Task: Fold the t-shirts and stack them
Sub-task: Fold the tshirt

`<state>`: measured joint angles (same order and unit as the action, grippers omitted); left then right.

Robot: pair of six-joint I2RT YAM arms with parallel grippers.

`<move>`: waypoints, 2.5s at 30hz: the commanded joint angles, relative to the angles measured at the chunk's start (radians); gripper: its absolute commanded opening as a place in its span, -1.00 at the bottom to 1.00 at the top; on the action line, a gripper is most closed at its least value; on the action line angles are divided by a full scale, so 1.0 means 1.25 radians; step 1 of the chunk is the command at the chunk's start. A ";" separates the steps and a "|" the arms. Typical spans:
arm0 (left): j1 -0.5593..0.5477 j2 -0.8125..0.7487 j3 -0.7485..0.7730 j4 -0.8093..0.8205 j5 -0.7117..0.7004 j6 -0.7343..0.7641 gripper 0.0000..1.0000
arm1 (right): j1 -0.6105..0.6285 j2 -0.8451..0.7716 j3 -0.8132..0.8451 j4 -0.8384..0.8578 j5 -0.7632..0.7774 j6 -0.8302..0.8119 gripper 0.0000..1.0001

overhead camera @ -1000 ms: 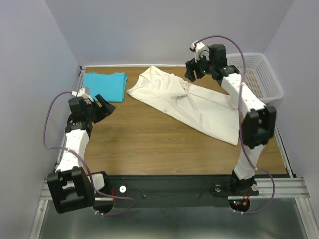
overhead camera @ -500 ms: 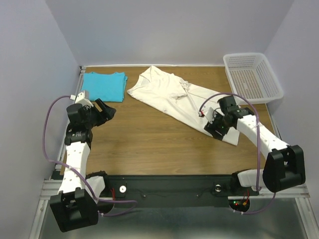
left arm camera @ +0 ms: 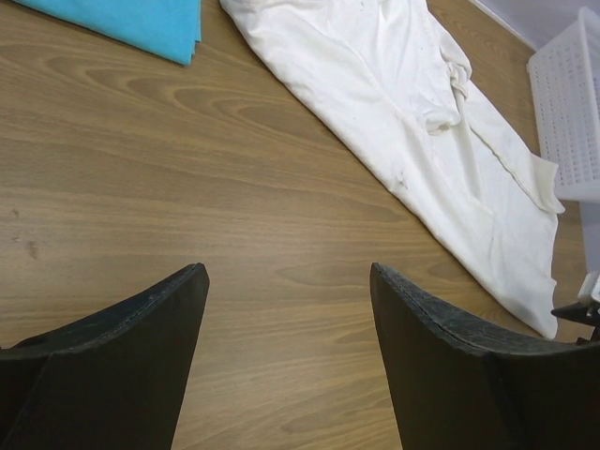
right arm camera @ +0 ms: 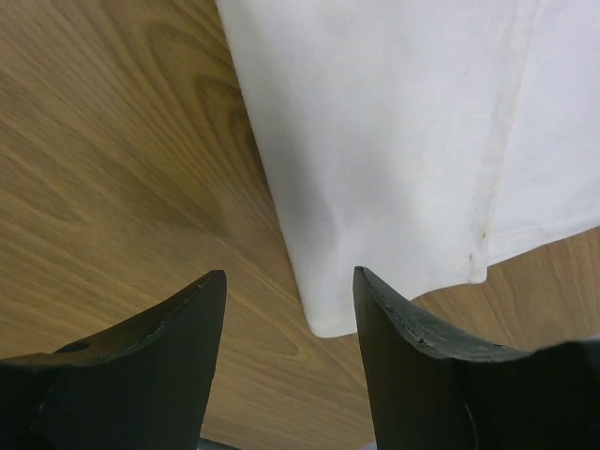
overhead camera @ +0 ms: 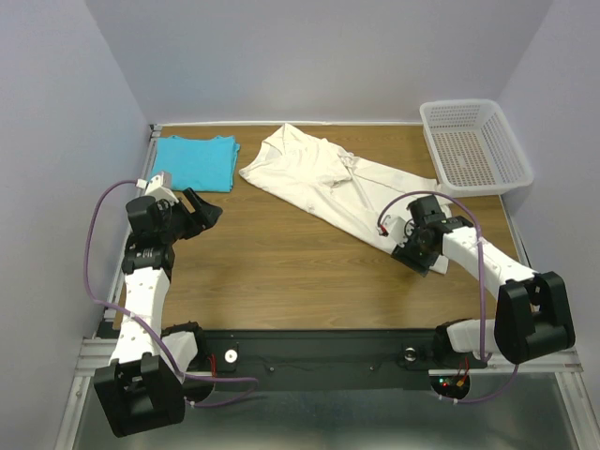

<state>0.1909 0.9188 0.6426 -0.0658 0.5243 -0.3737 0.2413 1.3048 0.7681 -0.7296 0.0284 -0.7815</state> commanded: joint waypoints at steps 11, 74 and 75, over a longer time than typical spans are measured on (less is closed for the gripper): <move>-0.002 -0.005 -0.017 0.040 0.028 0.007 0.62 | -0.004 0.030 -0.043 0.095 0.039 0.018 0.00; -0.002 0.017 -0.015 0.033 0.074 -0.007 0.62 | 0.467 0.129 0.083 -0.153 -0.342 0.008 -0.99; -0.001 0.017 -0.016 0.035 0.086 -0.008 0.62 | 0.476 0.134 0.089 -0.154 -0.344 0.010 -0.99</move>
<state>0.1909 0.9421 0.6296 -0.0498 0.5777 -0.3775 0.7925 1.4574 0.8345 -0.9047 -0.3447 -0.7879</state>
